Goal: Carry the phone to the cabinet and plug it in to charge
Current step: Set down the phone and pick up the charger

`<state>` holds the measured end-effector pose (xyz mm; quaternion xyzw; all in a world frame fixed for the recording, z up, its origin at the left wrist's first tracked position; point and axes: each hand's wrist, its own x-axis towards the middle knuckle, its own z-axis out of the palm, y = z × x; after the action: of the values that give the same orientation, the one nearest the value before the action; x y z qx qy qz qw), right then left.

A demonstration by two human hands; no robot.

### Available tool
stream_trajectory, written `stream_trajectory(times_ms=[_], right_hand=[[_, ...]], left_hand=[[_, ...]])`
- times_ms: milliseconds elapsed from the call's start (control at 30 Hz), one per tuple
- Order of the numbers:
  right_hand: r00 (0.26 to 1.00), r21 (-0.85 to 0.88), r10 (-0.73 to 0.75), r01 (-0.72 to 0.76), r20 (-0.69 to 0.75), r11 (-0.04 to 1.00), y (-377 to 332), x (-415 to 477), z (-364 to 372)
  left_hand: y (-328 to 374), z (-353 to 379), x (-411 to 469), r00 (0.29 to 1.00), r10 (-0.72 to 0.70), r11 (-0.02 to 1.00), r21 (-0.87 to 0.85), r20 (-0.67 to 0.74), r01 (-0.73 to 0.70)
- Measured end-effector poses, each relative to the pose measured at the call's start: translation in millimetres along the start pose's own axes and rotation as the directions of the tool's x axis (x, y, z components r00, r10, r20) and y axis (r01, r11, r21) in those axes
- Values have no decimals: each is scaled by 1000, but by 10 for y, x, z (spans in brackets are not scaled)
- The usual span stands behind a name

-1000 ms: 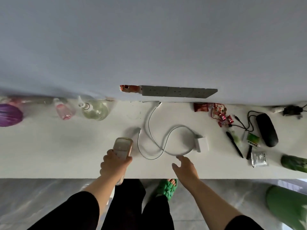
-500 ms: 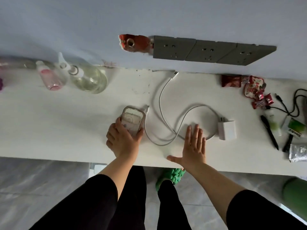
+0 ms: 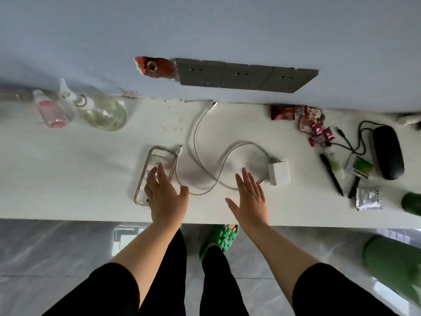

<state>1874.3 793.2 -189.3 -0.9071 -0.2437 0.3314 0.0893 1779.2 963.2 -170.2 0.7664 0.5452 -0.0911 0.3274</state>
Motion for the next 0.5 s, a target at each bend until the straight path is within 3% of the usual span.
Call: stream_trajectory(times_ms=[100,233,367,500], right_hand=[[984,20,93,-91,-150,996,293,-197,-150],[941,61,320,-315,-108,947,756,-326,-261],[872,17,479,-483,100,875,1315,-104,-234],[855,61,440,-472,273,879,1446,56,-96]], left_hand=[[389,205,-243,979,58,982,-190,196,-21],[903,585,-483,915,28,954,-284,401,96],[1375,1270,-643,867,40,965,-244,496,95],[1635,1706,-612,894,-15,969,-215,448,124]])
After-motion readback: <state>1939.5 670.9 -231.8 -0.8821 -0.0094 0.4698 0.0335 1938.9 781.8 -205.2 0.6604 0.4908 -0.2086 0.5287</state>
